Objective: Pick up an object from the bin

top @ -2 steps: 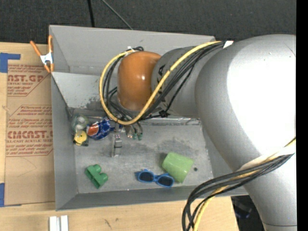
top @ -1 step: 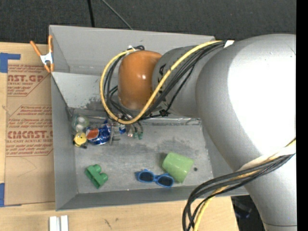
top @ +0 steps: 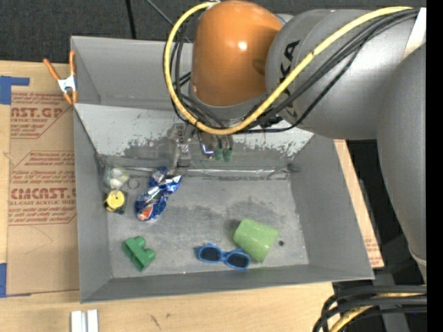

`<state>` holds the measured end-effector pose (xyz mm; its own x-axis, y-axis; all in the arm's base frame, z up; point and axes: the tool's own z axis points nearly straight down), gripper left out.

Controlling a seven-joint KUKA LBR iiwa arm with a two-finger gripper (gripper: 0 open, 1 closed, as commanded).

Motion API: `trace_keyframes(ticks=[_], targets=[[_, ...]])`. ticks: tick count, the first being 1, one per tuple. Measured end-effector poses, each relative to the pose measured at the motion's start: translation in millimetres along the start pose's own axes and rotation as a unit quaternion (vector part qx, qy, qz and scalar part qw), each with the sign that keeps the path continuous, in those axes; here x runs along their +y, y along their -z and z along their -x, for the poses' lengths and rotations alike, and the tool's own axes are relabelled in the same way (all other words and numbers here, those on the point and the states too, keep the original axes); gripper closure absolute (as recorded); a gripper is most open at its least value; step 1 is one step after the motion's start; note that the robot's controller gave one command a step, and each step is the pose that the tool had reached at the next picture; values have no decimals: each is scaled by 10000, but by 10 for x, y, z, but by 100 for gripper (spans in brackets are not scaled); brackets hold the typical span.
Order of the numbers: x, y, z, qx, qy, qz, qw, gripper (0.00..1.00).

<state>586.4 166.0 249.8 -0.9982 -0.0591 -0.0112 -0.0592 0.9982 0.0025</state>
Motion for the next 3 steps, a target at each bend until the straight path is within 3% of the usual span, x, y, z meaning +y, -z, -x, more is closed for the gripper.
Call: trace_keyframes(ticks=[1,2,3], targets=[[-1,-55,-13,40,0,-9,10000,0],[20,-1620,-85,77,444,-12,9990,0],[26,-1535,-42,15,438,1,9990,100]])
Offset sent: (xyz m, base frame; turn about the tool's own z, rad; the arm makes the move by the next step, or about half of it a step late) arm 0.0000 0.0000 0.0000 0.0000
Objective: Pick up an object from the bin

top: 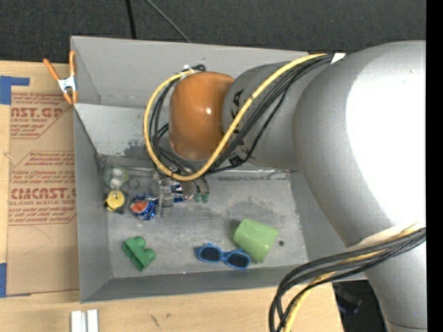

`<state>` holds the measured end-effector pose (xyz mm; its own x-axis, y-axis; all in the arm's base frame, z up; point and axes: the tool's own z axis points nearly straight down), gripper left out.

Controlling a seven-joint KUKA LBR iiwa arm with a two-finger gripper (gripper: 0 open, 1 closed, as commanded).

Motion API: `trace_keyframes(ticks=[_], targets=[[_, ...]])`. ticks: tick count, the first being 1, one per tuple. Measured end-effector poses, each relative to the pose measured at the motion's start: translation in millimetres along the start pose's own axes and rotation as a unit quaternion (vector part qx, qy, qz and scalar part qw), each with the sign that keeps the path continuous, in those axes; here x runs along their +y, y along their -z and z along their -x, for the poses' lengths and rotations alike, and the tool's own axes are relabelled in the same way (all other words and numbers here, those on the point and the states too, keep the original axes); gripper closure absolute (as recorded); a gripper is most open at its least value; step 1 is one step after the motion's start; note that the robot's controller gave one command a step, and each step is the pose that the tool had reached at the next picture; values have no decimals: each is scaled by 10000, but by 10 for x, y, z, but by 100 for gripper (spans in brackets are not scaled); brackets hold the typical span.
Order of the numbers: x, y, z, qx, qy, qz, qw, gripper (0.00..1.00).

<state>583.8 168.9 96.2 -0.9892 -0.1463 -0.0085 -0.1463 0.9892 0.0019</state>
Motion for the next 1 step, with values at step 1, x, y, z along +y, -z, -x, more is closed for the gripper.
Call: trace_keyframes(ticks=[1], targets=[[124,1167,-489,1,-132,5,9999,100]])
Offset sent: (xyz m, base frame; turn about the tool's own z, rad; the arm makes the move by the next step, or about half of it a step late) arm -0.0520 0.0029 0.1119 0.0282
